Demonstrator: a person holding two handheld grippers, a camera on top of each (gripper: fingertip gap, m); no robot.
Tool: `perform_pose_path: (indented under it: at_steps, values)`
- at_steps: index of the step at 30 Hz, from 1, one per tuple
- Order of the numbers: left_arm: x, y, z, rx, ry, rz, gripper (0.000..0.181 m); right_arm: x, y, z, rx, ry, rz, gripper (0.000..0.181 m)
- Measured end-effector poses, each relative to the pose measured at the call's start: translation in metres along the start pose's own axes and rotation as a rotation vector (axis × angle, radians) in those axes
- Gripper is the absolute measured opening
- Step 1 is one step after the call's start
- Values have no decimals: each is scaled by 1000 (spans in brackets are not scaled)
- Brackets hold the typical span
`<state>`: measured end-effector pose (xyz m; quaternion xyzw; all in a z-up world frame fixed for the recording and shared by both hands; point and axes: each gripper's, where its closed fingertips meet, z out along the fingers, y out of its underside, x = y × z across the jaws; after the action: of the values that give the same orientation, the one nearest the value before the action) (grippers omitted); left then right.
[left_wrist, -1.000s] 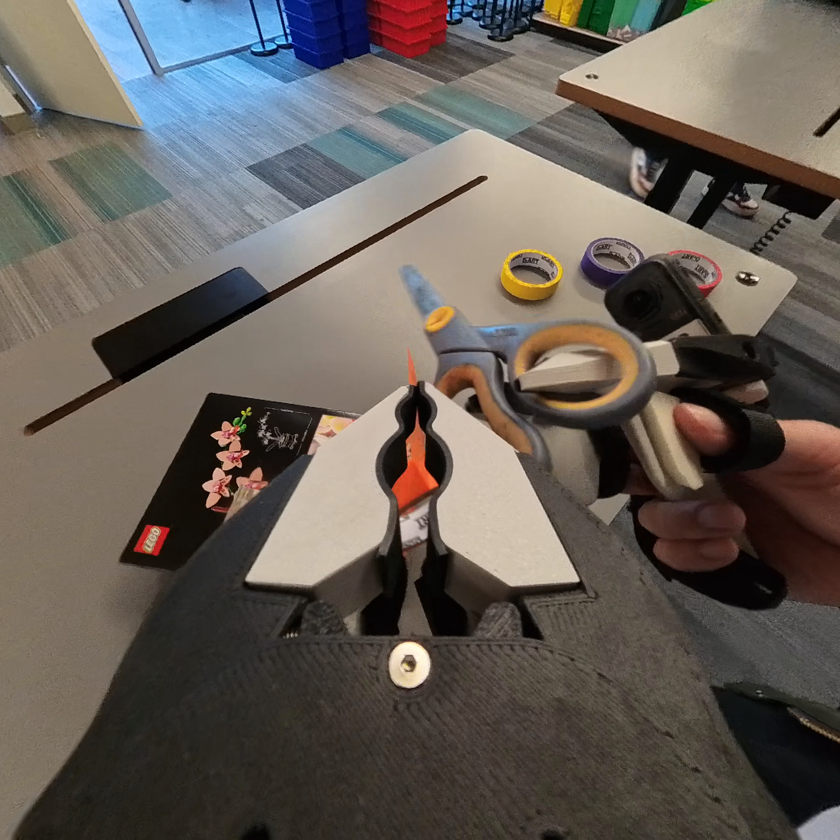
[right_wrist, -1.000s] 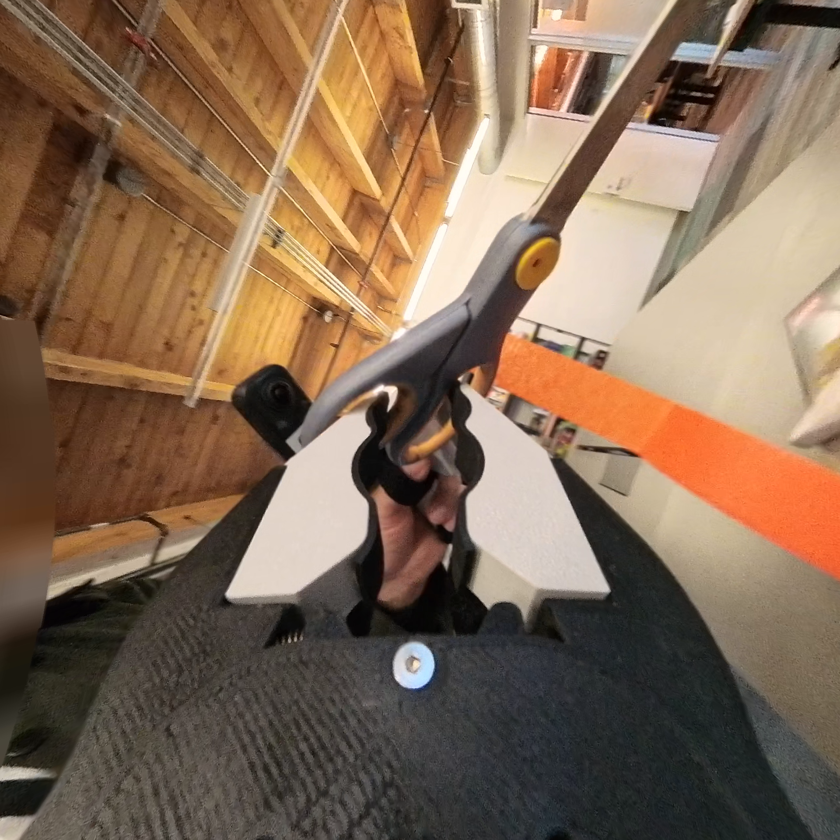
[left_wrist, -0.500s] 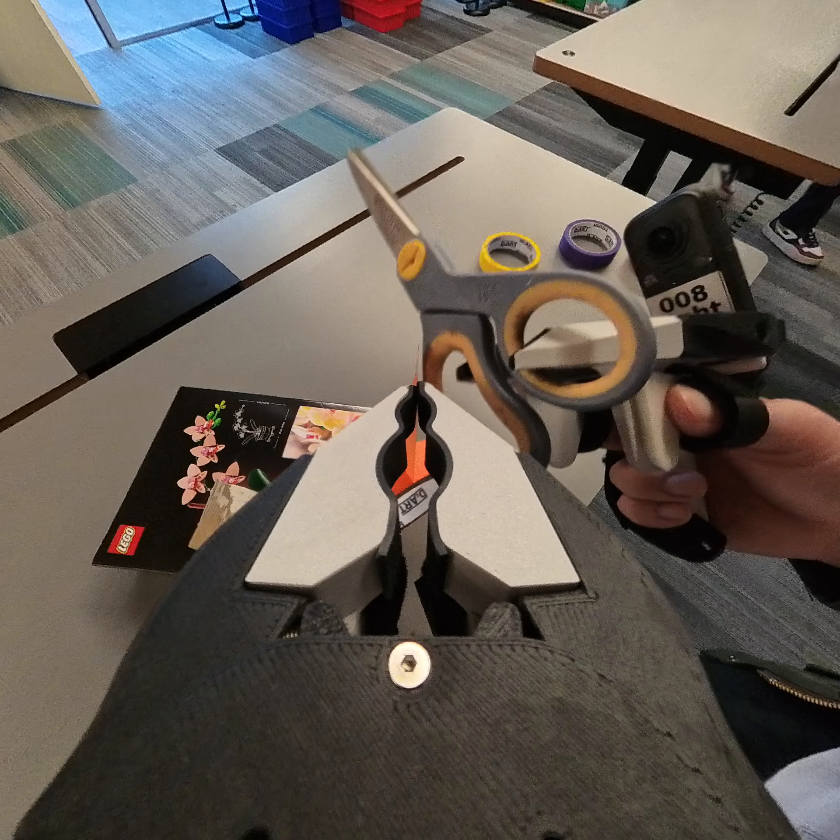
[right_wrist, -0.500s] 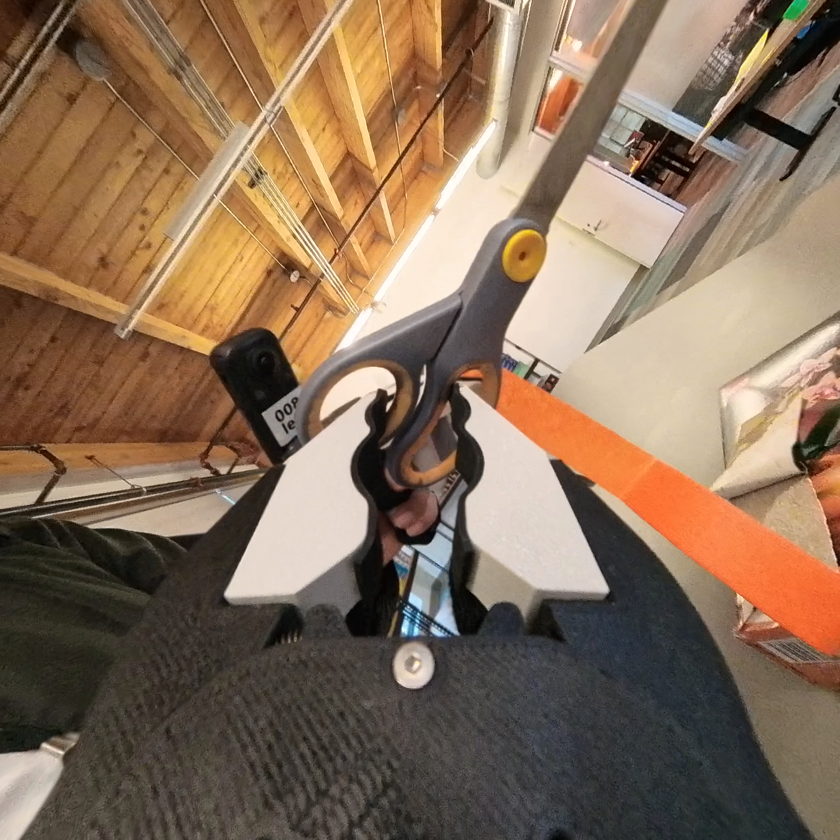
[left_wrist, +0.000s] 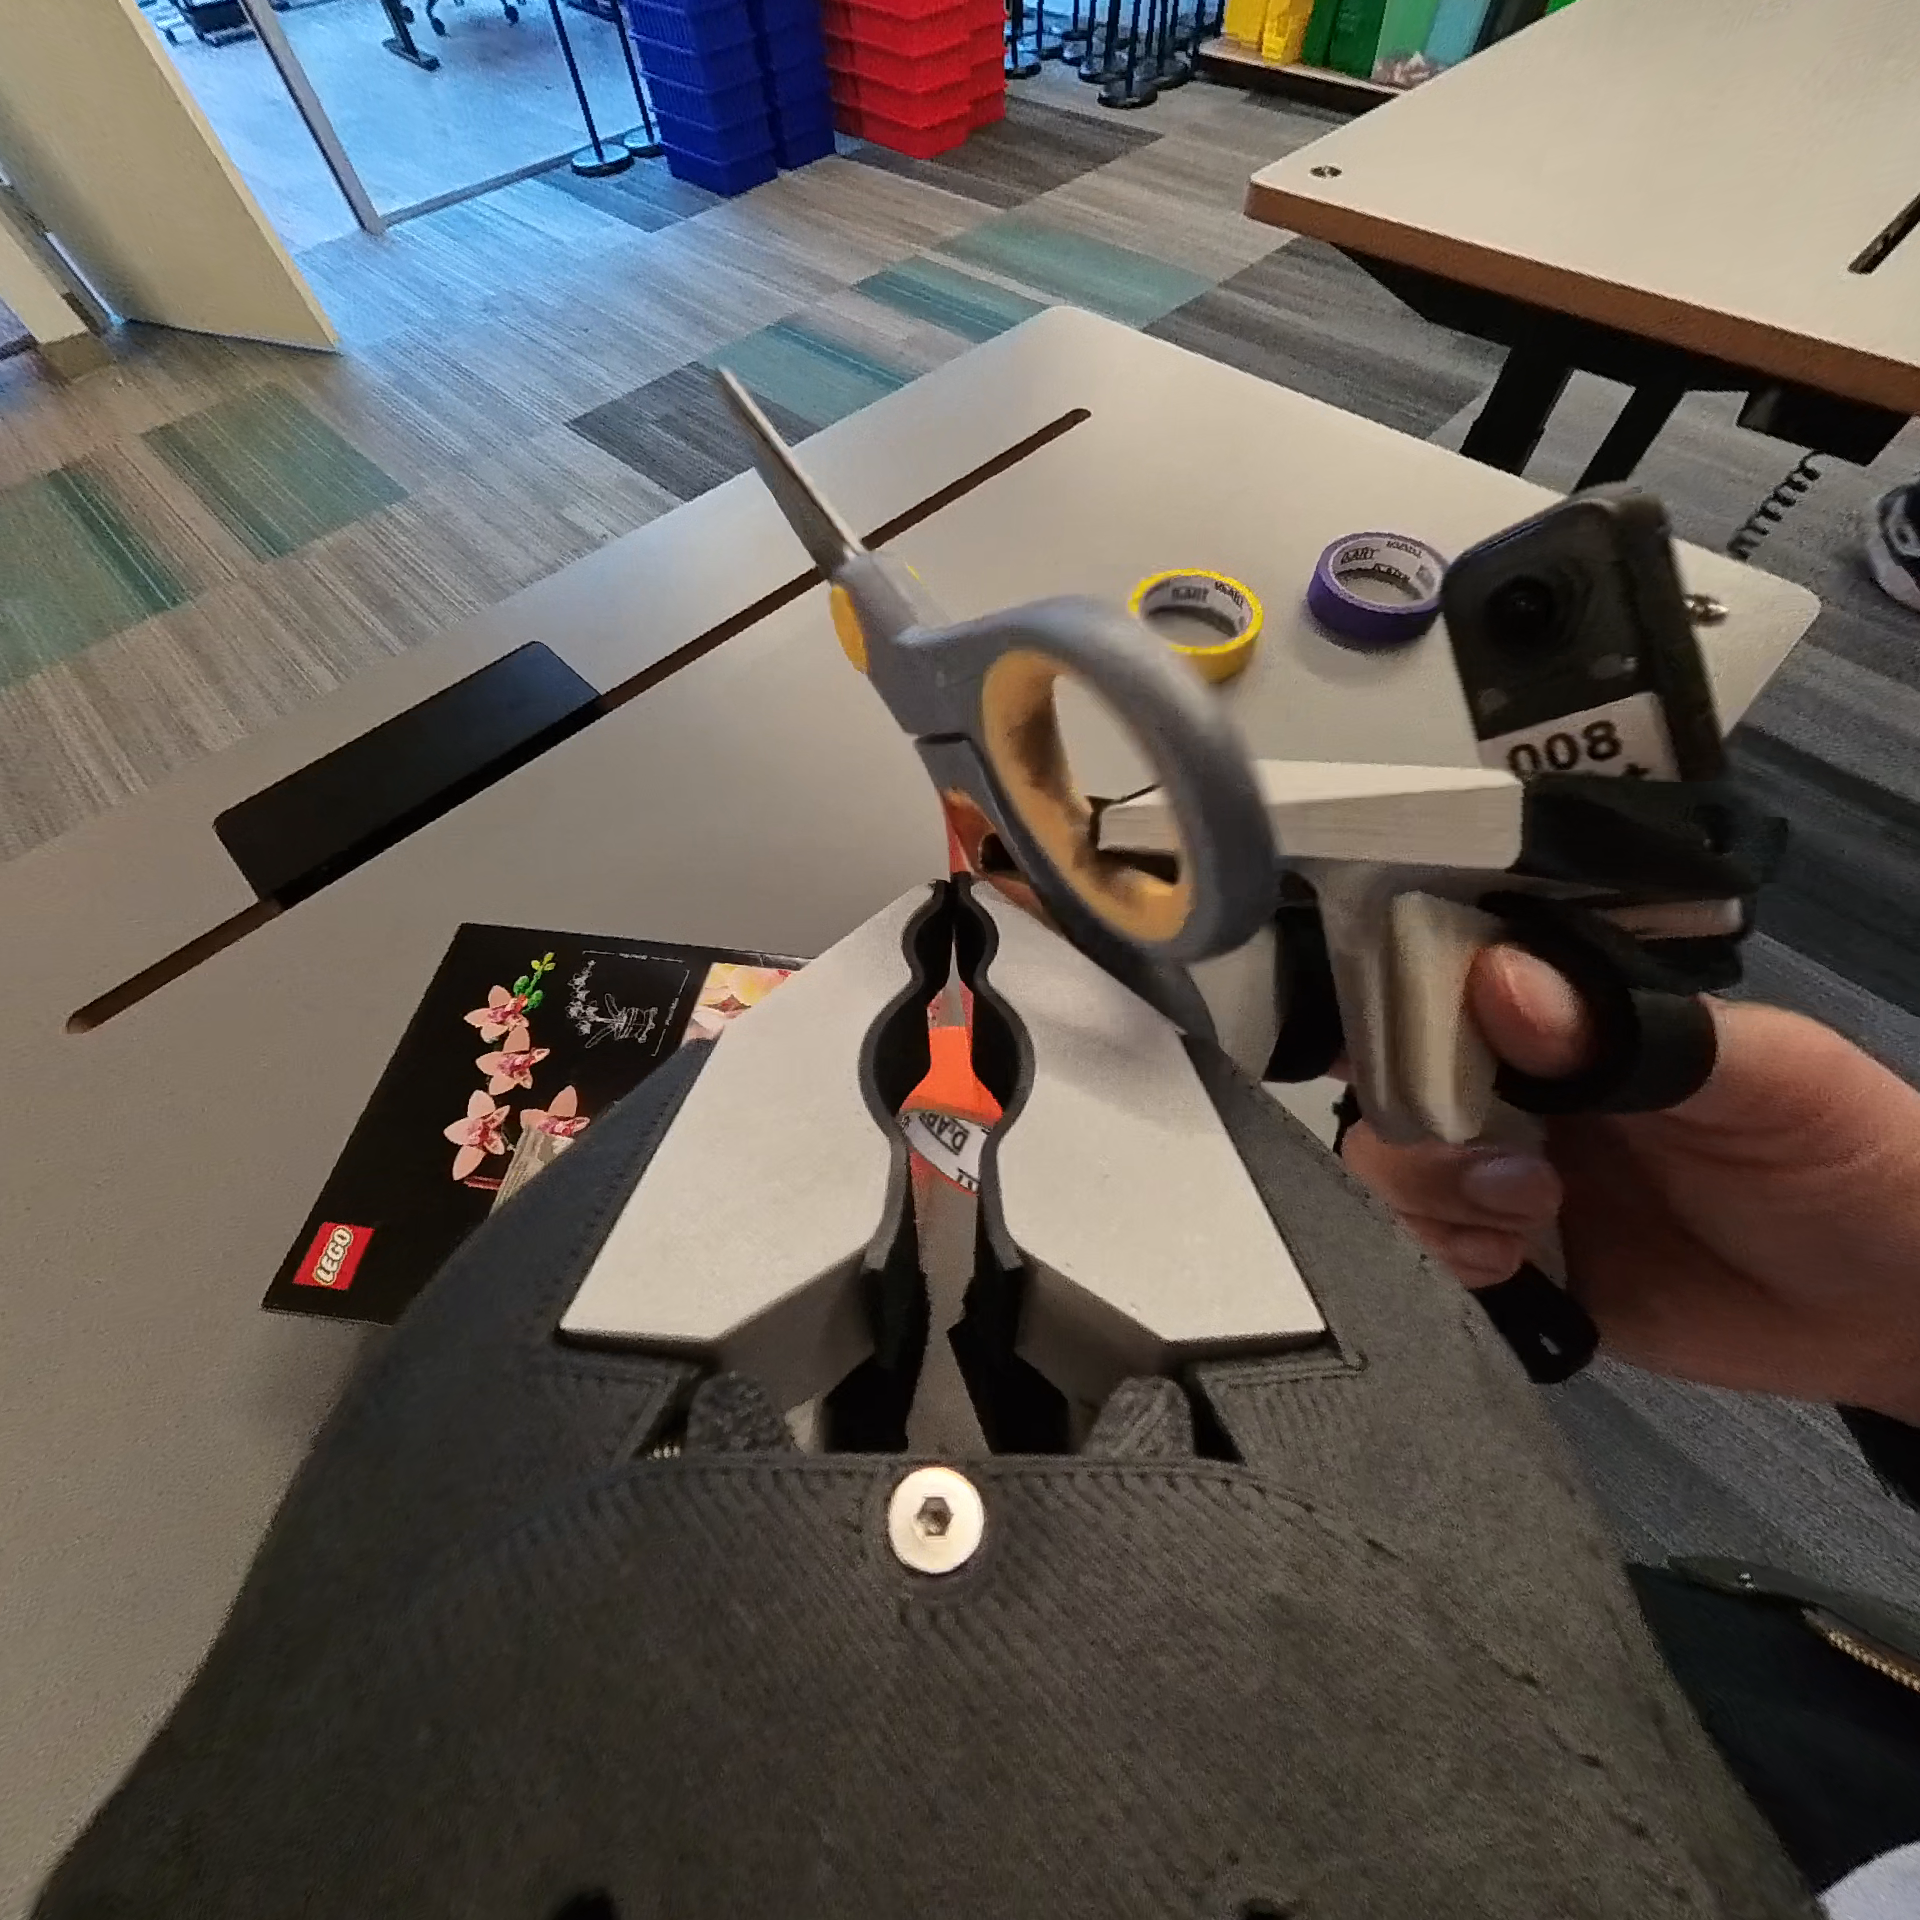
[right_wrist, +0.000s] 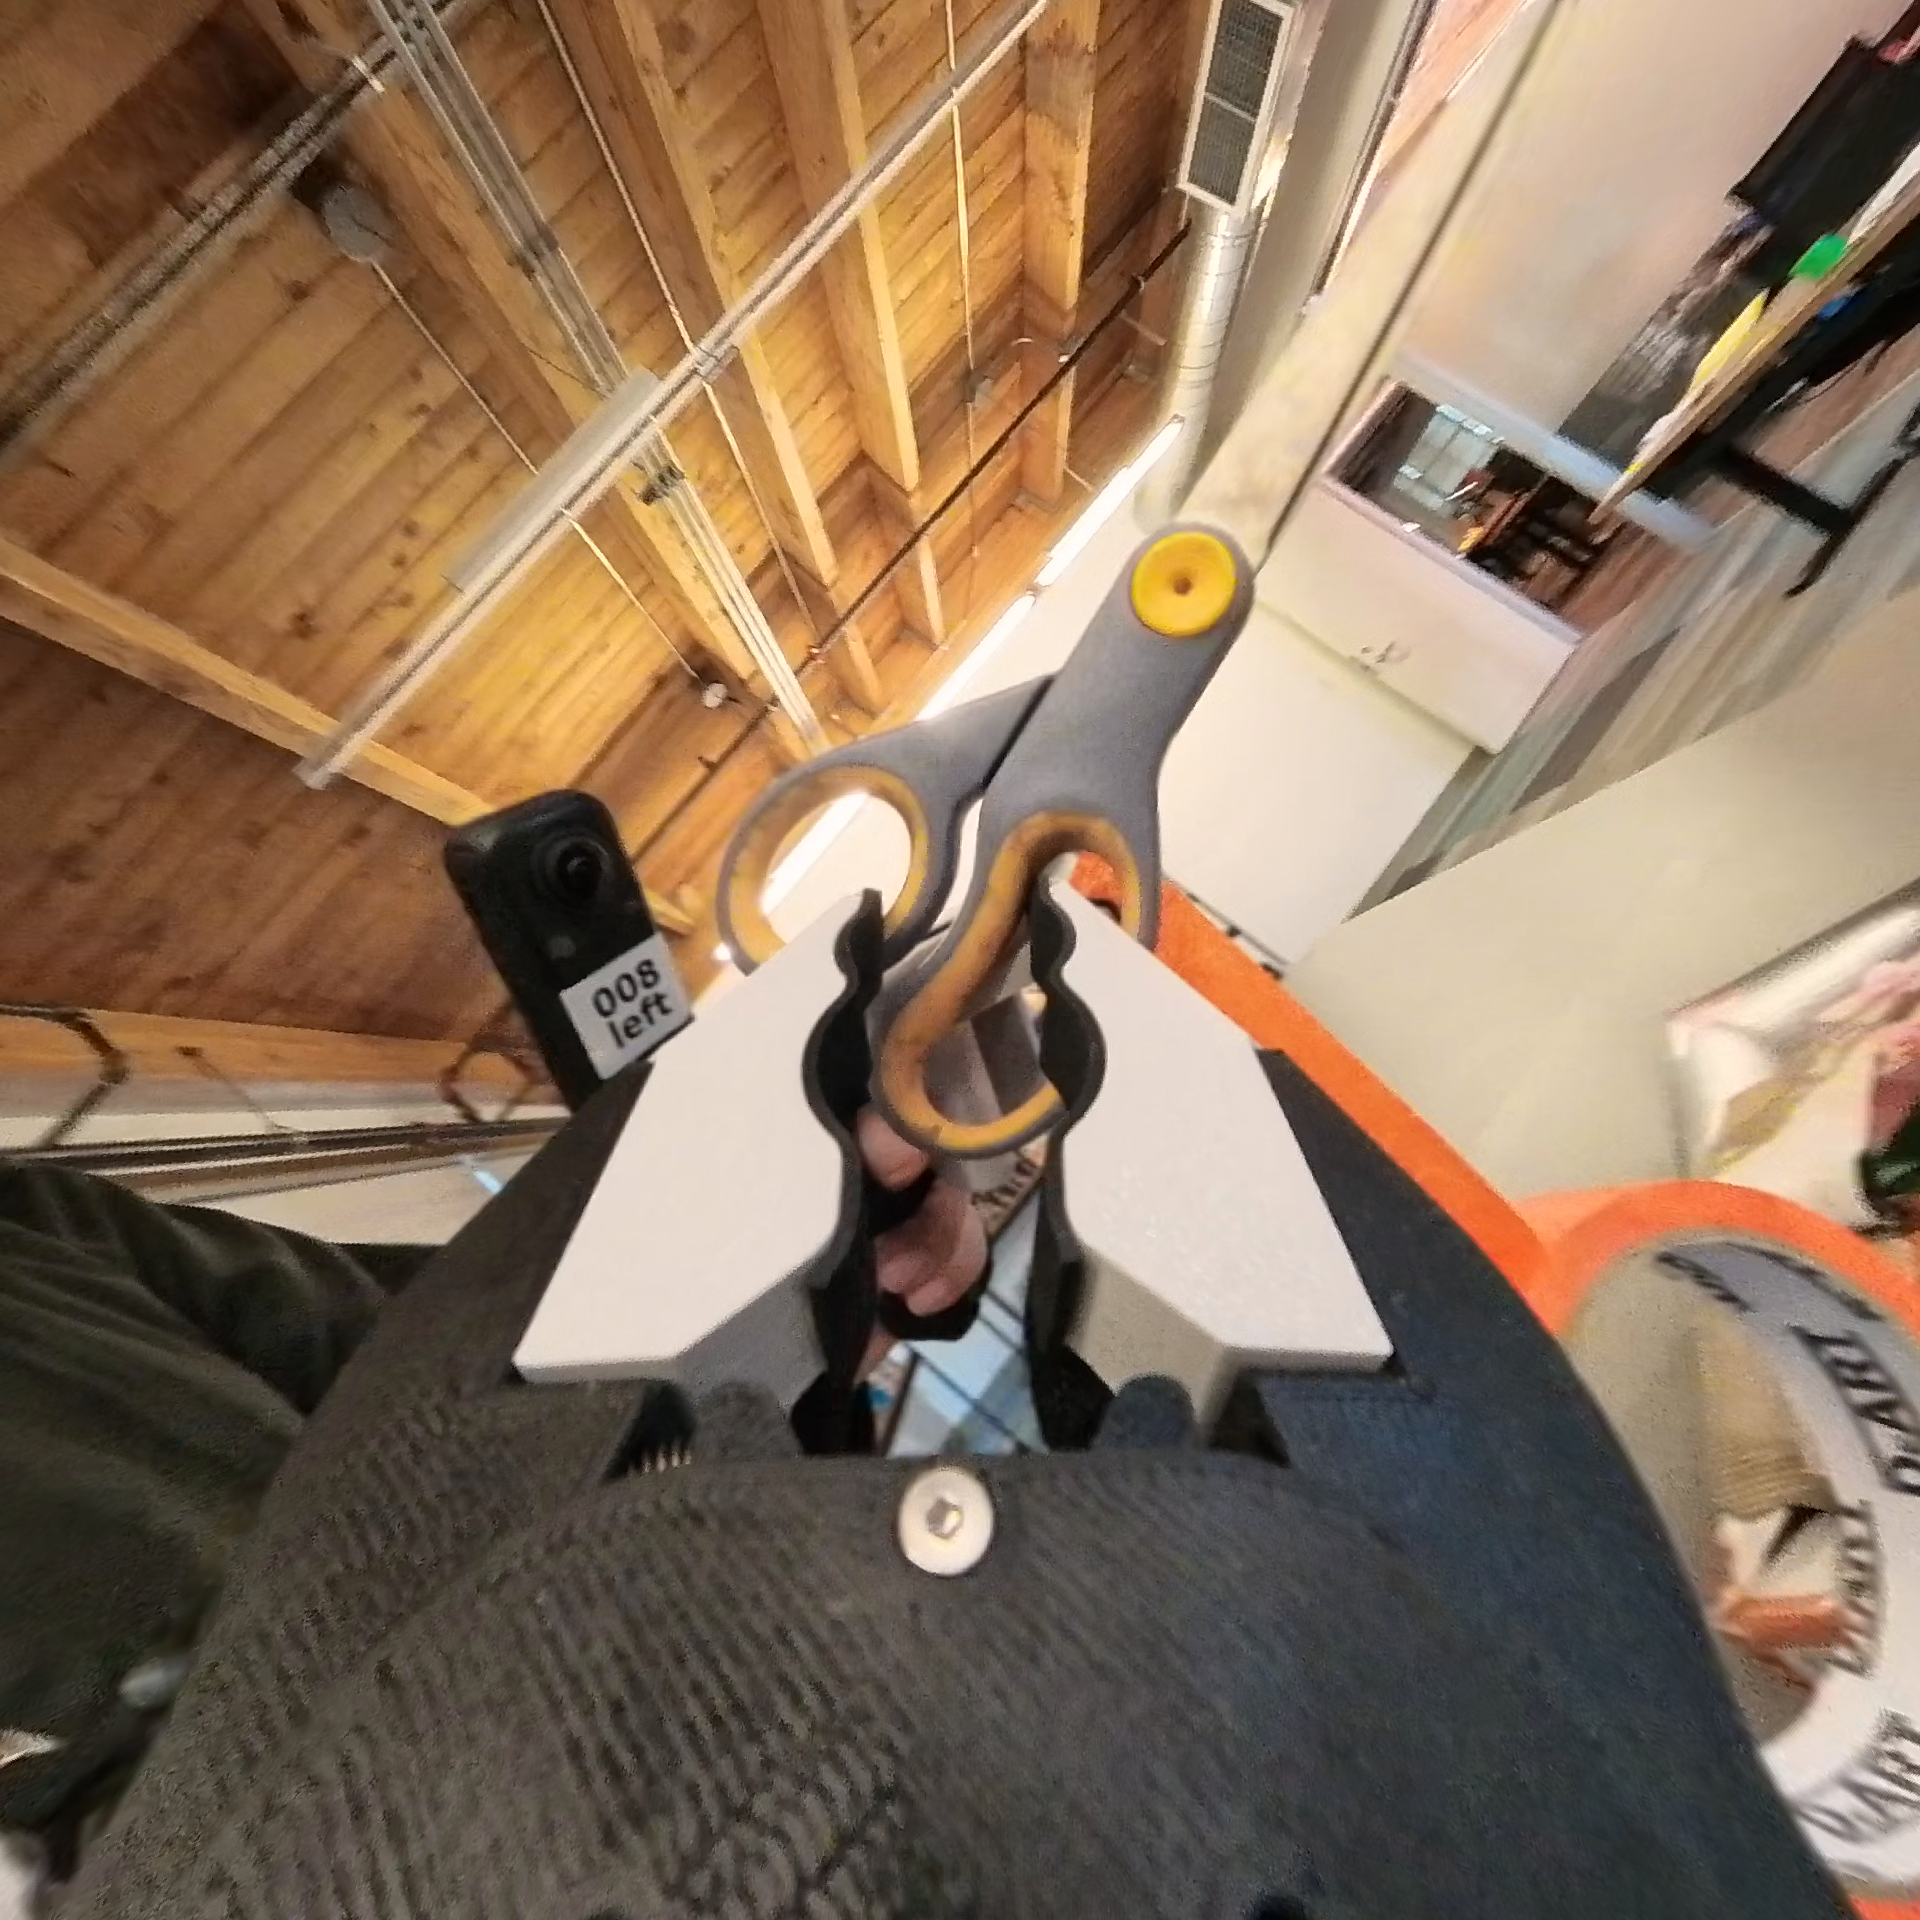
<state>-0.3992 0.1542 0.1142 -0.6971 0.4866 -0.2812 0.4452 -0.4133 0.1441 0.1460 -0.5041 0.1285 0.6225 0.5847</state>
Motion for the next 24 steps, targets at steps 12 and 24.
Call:
perform_pose_path:
  at_steps: [12, 24]
  values:
    - [-26, -11, -9, 35, -31, -93, 0, -12, -7, 2, -12, 1, -229, 23]
    - [-20, -47, -16, 112, -9, 77, 0, -22, 8, 7, -255, 2, -633, 23]
